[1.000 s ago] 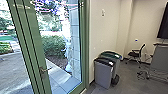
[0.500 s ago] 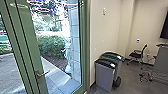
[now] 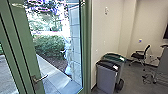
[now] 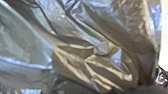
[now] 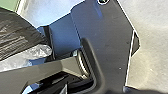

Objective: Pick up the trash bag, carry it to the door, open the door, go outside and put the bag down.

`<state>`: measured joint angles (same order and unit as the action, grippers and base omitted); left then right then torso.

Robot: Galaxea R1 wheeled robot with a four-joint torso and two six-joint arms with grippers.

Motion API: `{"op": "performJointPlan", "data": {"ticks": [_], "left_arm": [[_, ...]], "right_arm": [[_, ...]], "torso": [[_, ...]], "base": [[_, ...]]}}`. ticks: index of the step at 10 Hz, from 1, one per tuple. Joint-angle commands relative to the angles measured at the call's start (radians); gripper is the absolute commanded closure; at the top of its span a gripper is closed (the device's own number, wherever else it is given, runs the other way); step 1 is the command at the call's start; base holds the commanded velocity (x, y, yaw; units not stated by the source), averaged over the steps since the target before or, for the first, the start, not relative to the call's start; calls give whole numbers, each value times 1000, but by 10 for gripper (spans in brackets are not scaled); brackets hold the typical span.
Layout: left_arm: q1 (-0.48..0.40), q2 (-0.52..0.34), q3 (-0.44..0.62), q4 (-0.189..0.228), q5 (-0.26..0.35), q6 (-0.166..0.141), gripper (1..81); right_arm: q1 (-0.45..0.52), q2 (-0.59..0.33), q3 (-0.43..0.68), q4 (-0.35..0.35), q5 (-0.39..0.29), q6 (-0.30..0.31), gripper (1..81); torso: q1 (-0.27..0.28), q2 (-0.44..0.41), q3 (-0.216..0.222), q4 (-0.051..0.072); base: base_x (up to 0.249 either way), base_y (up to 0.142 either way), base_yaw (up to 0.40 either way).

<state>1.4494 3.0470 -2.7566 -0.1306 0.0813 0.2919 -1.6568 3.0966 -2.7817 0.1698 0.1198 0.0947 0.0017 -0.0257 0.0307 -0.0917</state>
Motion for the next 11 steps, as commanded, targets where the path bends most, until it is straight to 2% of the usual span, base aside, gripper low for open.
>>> {"op": "performJointPlan", "data": {"ticks": [1, 3, 11], "left_arm": [[-66, -5, -3, 5, 52, 9, 811], [-66, -5, -3, 5, 52, 9, 811], [-65, -6, -3, 2, 52, 7, 811]], "right_arm": [[38, 6, 5, -9, -54, -3, 10], [36, 6, 5, -9, -54, -3, 10], [33, 6, 5, -7, -54, -3, 10]], "torso": [[0, 0, 0, 0], [0, 0, 0, 0], [0, 0, 0, 0]], "base": [[180, 71, 0], [180, 70, 0], [158, 0, 0]]}}
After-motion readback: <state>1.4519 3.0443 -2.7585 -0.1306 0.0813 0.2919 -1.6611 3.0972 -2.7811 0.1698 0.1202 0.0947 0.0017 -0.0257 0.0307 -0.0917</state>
